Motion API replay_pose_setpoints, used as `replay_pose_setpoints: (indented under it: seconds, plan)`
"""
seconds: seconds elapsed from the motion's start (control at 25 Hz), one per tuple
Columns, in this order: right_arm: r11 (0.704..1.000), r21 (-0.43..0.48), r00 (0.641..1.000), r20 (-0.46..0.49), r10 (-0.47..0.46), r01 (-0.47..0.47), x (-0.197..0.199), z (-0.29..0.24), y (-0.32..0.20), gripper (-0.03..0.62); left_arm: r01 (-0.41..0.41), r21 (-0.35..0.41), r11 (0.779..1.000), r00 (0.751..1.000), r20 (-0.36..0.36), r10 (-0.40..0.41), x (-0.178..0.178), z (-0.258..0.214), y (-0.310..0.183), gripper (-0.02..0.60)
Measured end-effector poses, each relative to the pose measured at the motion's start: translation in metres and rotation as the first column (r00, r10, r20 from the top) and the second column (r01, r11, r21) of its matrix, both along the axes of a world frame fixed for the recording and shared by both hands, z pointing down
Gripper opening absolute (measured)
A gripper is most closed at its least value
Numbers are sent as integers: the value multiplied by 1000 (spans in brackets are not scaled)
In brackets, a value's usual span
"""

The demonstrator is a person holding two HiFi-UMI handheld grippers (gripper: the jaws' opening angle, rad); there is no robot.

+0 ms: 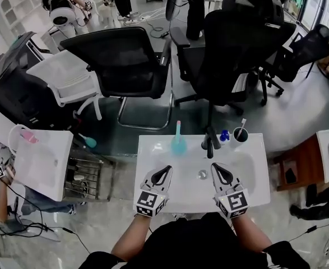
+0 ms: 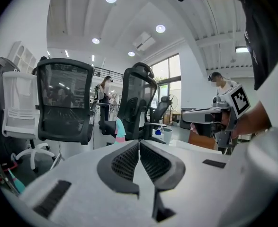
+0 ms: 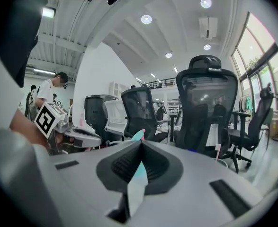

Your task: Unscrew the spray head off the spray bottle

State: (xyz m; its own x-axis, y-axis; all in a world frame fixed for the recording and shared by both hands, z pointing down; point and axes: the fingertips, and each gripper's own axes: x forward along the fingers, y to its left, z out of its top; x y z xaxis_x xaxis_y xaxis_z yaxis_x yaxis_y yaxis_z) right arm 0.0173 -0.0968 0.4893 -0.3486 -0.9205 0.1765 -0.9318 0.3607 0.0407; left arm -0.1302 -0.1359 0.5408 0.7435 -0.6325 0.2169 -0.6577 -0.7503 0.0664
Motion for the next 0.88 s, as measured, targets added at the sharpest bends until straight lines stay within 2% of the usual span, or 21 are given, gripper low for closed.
replay_pose_setpoints:
  seconds: [0.28, 0.48, 0.56, 0.68, 0.8, 0.88]
  plan:
    - [1000, -28, 1000, 7, 8, -8, 12, 9, -9, 5, 110, -54, 992, 994, 33, -108, -1, 20, -22, 17]
    - [998, -53, 1000, 21, -14, 15, 14, 18, -17, 5, 133, -78, 988, 991, 37, -131, 4, 34, -30, 24]
    - [997, -67, 999, 30, -28, 30, 16, 23, -16, 5, 141, -74, 987, 990, 28, -139, 10, 35, -31, 117]
    - [995, -81, 998, 47, -48, 52, 16, 27, -16, 6, 160, -68, 985, 987, 30, -158, 17, 34, -33, 207]
    - [994, -85, 996, 56, -63, 67, 22, 31, -17, 5, 194, -88, 977, 980, 54, -190, 23, 41, -37, 353]
    - [992, -94, 996, 59, -73, 78, 26, 34, -16, 5, 220, -101, 970, 974, 70, -213, 25, 48, -39, 412]
